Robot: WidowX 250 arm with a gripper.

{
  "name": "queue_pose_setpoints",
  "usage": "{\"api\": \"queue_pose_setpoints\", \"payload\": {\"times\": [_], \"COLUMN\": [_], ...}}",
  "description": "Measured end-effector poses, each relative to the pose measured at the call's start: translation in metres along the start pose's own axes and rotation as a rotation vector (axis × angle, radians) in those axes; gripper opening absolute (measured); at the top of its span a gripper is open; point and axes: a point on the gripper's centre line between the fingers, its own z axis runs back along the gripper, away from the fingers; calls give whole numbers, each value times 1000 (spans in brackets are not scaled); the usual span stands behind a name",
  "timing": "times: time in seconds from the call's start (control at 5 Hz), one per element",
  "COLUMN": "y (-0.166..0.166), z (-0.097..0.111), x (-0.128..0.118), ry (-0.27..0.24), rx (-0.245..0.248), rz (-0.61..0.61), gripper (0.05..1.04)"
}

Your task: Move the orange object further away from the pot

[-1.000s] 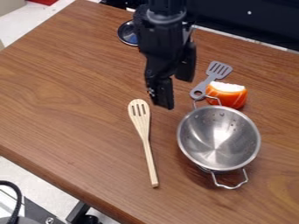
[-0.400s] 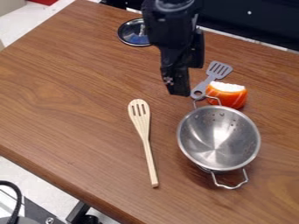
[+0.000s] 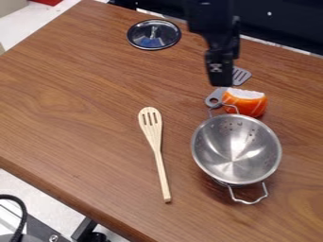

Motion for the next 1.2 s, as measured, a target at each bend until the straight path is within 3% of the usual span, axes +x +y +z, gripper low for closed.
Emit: {"api": "queue_pose_setpoints", "payload": {"times": [0.4,0.6,1.2], "y": [-15,-16,-9], "z": [-23,-29,-56], "x": [-28,-34,-32], "ry": [-60,-71,-122], "rx": [21,-11,-20], "rz": [21,-6,-41], "gripper": [1000,1000,1000]}}
